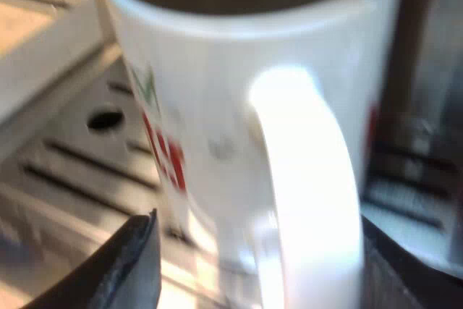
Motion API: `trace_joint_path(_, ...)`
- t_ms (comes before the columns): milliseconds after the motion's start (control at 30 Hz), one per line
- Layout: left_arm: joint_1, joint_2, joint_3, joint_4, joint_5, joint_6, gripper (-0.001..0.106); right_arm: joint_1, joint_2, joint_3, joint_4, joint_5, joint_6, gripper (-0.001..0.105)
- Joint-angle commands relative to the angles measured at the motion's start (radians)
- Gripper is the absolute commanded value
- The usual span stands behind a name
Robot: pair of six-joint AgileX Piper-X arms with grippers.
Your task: Place mug into machine
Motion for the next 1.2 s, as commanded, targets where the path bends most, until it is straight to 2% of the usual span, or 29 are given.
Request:
trace_joint_path(33, -0.005, 0.003, -0.003, -0.015, -0.012, -0.01, 0.082, -0.007, 0.039, -0.065, -0.02, -0.006, -0.012, 0.051)
trace_joint_path(333, -0.005, 0.003, -0.003, -0.015, -0.006, -0.018, 0.082, -0.022, 0.107, -0.174, -0.004, 0.012, -0.012, 0.051)
trace_joint_path(500, -0.005, 0.003, -0.003, -0.015, -0.006, -0.018, 0.082, -0.022, 0.098, -0.179, 0.012, 0.019, -0.012, 0.051)
trace_joint_path(700, -0.005, 0.003, -0.003, -0.015, -0.006, -0.018, 0.082, -0.022, 0.009, -0.162, 0.212, 0.018, 0.021, 0.051)
trace_joint_path(900, -0.005, 0.003, -0.009, -0.014, -0.001, -0.018, 0.082, -0.008, -0.17, -0.078, 0.381, 0.016, 0.017, 0.051)
trace_joint_path(1000, -0.005, 0.003, -0.041, -0.011, 0.02, -0.016, 0.082, 0.007, -0.254, -0.04, 0.479, 0.021, 0.019, 0.049)
trace_joint_path(1100, -0.005, 0.003, -0.09, -0.011, 0.017, -0.009, 0.082, 0.034, -0.343, -0.019, 0.577, 0.021, 0.019, 0.036)
trace_joint_path(1200, -0.005, 0.003, -0.143, -0.002, 0.017, -0.009, 0.082, 0.083, -0.443, -0.017, 0.69, 0.023, 0.019, 0.011)
